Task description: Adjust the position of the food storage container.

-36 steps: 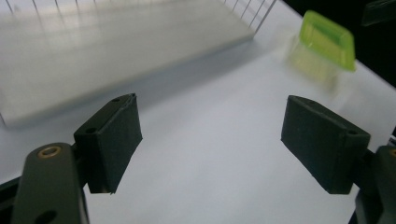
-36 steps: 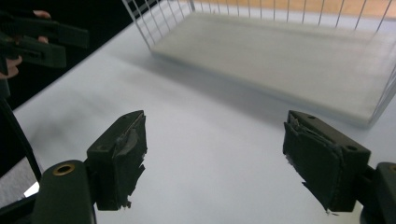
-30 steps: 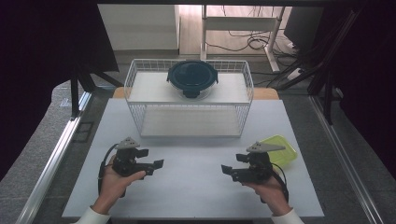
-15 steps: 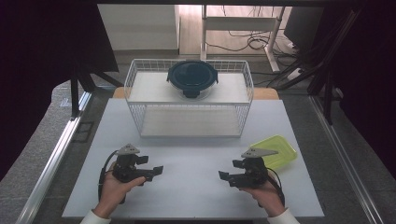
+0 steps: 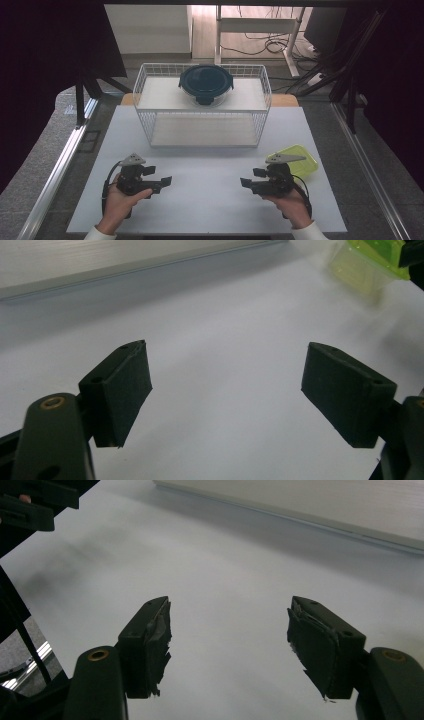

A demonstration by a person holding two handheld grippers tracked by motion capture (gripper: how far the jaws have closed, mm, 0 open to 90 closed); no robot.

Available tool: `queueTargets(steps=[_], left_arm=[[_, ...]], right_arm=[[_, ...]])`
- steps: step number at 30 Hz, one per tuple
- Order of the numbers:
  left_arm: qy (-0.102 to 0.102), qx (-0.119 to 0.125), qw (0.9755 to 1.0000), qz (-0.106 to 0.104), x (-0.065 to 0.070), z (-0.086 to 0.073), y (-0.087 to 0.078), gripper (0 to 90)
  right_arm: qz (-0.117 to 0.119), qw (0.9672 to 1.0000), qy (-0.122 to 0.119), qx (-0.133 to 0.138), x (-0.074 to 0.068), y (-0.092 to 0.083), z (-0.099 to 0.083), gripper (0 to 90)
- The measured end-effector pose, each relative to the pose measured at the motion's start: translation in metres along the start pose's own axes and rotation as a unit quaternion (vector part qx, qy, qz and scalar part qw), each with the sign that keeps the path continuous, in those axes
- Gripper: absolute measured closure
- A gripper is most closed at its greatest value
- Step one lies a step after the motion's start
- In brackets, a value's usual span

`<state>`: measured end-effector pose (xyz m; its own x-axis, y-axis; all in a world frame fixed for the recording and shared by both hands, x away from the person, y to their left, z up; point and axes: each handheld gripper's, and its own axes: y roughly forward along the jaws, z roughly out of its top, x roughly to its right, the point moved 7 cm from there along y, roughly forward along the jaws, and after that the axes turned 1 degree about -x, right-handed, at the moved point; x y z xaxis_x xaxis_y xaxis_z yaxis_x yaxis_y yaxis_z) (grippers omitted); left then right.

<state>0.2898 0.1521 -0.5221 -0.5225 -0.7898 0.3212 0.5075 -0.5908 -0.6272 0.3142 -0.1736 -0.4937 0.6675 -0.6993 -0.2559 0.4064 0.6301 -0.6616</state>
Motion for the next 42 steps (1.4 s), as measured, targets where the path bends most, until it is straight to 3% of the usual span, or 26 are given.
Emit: queueTargets(steps=[10, 15, 19, 22, 26, 28, 30, 32, 37, 39, 42], left_arm=[[0.002, -0.001, 1.0000, -0.003, 0.002, 0.000, -0.005, 19.0], [0.004, -0.005, 0.9999, 0.016, -0.003, -0.002, -0.004, 18.9], [0.015, -0.010, 0.9994, 0.028, -0.001, -0.004, -0.005, 18.4], [0.018, -0.011, 0.9996, 0.018, 0.003, -0.003, -0.004, 18.2], [0.017, -0.013, 0.9996, 0.017, 0.003, -0.003, -0.003, 18.1], [0.011, -0.013, 0.9997, 0.017, 0.002, -0.003, -0.004, 18.1], [0.004, -0.012, 0.9999, 0.004, 0.004, -0.003, -0.005, 18.1], [0.012, -0.010, 0.9998, 0.012, 0.005, -0.001, -0.006, 18.1], [0.012, -0.015, 0.9996, 0.018, 0.003, -0.003, -0.003, 18.1], [0.008, -0.016, 0.9996, 0.020, 0.002, -0.004, -0.003, 18.1], [0.005, -0.013, 0.9997, 0.020, 0.001, -0.003, -0.004, 18.1]], right_arm=[[-0.032, 0.9995, -0.004, 0.000, 0.017, -0.015, 0.006, 40.3], [-0.051, 0.9986, 0.011, 0.004, 0.040, -0.028, 0.014, 45.2], [-0.083, 0.9962, 0.025, -0.004, 0.067, -0.044, 0.021, 49.4], [-0.104, 0.9939, 0.035, -0.008, 0.088, -0.055, 0.025, 53.0], [-0.141, 0.9881, 0.053, -0.034, 0.129, -0.069, 0.027, 64.6], [-0.154, 0.9847, 0.067, -0.045, 0.151, -0.073, 0.025, 74.8], [-0.166, 0.9812, 0.082, -0.054, 0.171, -0.078, 0.023, 82.4], [-0.184, 0.9774, 0.079, -0.066, 0.187, -0.080, 0.019, 87.2], [-0.208, 0.9692, 0.087, -0.098, 0.213, -0.079, 0.010, 89.1], [-0.230, 0.9624, 0.086, -0.117, 0.223, -0.077, 0.005, 89.1], [-0.237, 0.9590, 0.084, -0.131, 0.231, -0.074, 0.000, 89.1]])
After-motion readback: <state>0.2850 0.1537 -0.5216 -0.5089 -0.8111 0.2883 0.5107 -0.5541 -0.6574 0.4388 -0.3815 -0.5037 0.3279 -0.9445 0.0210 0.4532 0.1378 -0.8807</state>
